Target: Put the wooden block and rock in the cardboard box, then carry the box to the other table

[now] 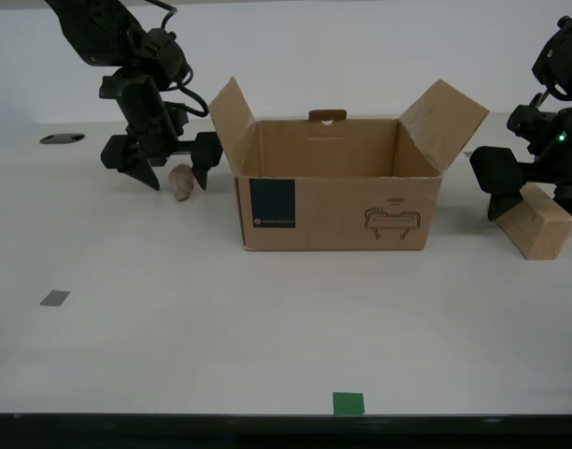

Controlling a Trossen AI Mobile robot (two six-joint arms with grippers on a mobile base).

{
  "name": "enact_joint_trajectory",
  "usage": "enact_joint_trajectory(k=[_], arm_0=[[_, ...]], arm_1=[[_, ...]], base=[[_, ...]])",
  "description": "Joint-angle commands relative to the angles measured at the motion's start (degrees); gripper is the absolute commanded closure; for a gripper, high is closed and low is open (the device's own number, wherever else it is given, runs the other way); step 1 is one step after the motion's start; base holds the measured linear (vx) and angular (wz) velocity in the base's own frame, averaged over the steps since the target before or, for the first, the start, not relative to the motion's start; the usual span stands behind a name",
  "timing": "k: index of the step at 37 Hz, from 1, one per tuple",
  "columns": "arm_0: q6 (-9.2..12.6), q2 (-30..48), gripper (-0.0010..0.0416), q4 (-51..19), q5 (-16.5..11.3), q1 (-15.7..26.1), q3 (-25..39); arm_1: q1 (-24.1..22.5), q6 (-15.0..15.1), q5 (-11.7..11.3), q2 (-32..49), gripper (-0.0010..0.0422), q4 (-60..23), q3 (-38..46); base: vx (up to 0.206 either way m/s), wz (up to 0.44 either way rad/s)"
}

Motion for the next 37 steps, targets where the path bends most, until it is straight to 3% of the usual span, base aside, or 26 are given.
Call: enact_joint_trajectory(k=[1, 12, 25, 37], arm_0=[[-0.02, 0.02, 0.0097, 0.00, 0.22, 0.02, 0.02], [0.02, 0.02, 0.0136, 0.00, 0.22, 0.02, 0.02], [0.07, 0.02, 0.0205, 0.02, 0.22, 0.02, 0.02], [0.09, 0.02, 0.0312, 0.02, 0.22, 0.02, 0.02]], arm_1=[[-0.04, -0.74, -0.09, 0.02, 0.0012, -0.35, 0.04], [-0.04, -1.29, -0.09, 0.02, 0.0027, -0.52, 0.04], [-0.04, -1.31, -0.09, 0.02, 0.0128, -0.48, 0.04], [-0.04, -3.04, -0.09, 0.02, 0.0215, -0.48, 0.04]], base=[[0.000, 0.000], [0.000, 0.000], [0.000, 0.000], [0.000, 0.000]])
